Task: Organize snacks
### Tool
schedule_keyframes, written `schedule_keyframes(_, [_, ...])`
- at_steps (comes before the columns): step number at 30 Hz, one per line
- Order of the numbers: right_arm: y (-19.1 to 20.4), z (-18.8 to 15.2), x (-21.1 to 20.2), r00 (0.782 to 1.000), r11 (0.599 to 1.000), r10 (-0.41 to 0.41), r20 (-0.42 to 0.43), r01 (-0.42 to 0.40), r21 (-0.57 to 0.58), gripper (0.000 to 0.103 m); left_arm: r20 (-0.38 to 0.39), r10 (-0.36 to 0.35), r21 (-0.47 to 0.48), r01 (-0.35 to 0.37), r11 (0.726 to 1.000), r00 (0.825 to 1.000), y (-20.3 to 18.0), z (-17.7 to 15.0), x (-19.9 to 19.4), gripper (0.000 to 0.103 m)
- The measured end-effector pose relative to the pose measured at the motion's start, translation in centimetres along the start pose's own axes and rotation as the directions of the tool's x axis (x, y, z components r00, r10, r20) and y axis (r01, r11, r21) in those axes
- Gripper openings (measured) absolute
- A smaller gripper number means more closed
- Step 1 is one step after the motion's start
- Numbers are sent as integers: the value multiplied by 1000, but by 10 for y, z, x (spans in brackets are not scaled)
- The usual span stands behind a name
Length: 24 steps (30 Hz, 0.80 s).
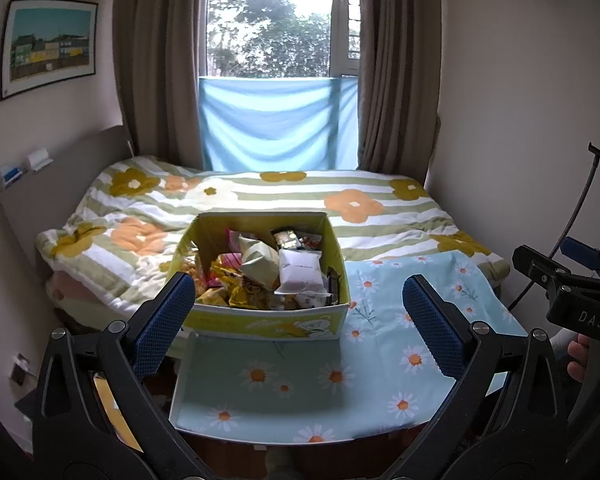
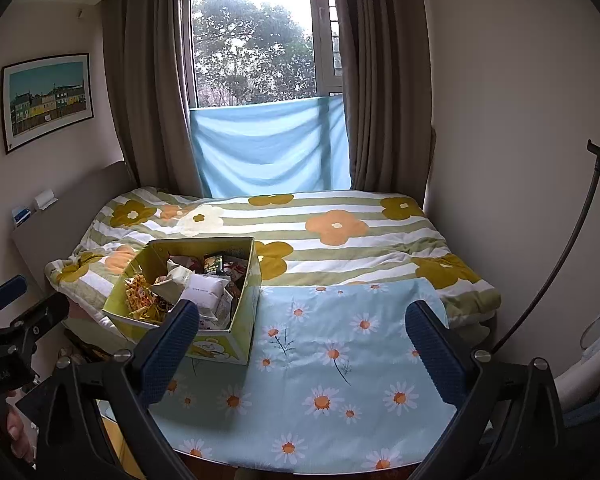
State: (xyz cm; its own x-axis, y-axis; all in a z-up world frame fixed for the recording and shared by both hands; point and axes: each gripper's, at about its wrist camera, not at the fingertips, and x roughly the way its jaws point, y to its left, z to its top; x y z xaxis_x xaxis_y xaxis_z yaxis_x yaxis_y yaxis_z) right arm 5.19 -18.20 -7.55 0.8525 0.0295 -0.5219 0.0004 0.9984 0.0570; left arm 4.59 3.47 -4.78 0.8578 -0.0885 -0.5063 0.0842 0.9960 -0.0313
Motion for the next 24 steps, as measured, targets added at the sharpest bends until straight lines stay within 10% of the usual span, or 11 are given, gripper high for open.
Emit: schedule_keyframes(24, [2,3,8,1000,1000,-2,-2,2,7,102,-16,5,-5,-5,1000,1000,-2,2,8,103])
